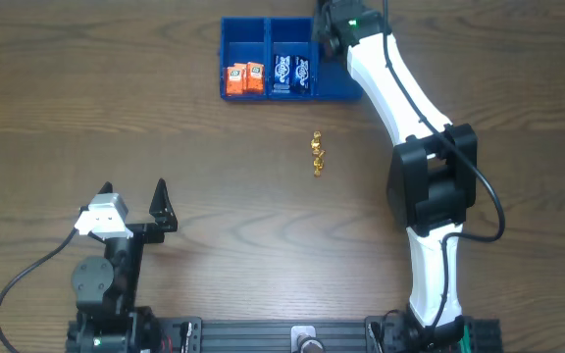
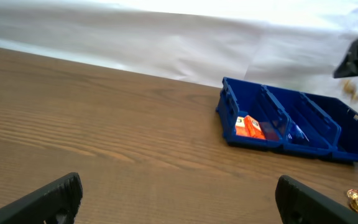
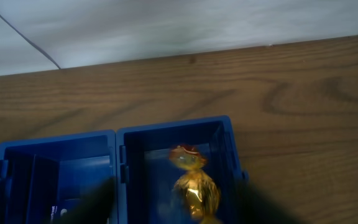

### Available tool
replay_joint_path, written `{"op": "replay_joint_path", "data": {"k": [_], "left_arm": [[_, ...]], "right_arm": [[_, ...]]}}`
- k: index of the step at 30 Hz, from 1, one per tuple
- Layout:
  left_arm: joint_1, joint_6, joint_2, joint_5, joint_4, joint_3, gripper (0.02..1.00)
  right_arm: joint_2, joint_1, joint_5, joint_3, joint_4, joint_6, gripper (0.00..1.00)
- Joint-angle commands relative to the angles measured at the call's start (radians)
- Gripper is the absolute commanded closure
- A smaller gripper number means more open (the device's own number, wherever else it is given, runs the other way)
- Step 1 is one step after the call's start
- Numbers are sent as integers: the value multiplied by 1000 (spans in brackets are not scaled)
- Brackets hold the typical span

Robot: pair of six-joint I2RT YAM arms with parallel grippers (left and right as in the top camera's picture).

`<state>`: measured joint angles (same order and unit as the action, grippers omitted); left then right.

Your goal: Sort Candies Into Trays

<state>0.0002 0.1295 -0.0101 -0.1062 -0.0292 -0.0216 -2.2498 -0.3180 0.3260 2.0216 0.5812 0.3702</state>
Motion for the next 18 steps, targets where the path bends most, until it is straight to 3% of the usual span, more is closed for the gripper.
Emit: {"op": "replay_joint_path", "data": {"k": [1,8,12,14,18], "left_arm": [[6,-10,6,-21,-39,16,20],[6,-10,6,-21,-39,16,20],[6,-10,6,-21,-39,16,20],[6,-10,6,-21,-39,16,20],[6,-10,6,-21,-39,16,20]], "right_arm": [[-5,3,10,1,10,-12,1],[201,-54,-12,1,238,0,1],[316,-156,-18,1,579,166,1],[313,-208,-70,-28,728,235,1],[313,-232,-154,-273,605,237,1]]}}
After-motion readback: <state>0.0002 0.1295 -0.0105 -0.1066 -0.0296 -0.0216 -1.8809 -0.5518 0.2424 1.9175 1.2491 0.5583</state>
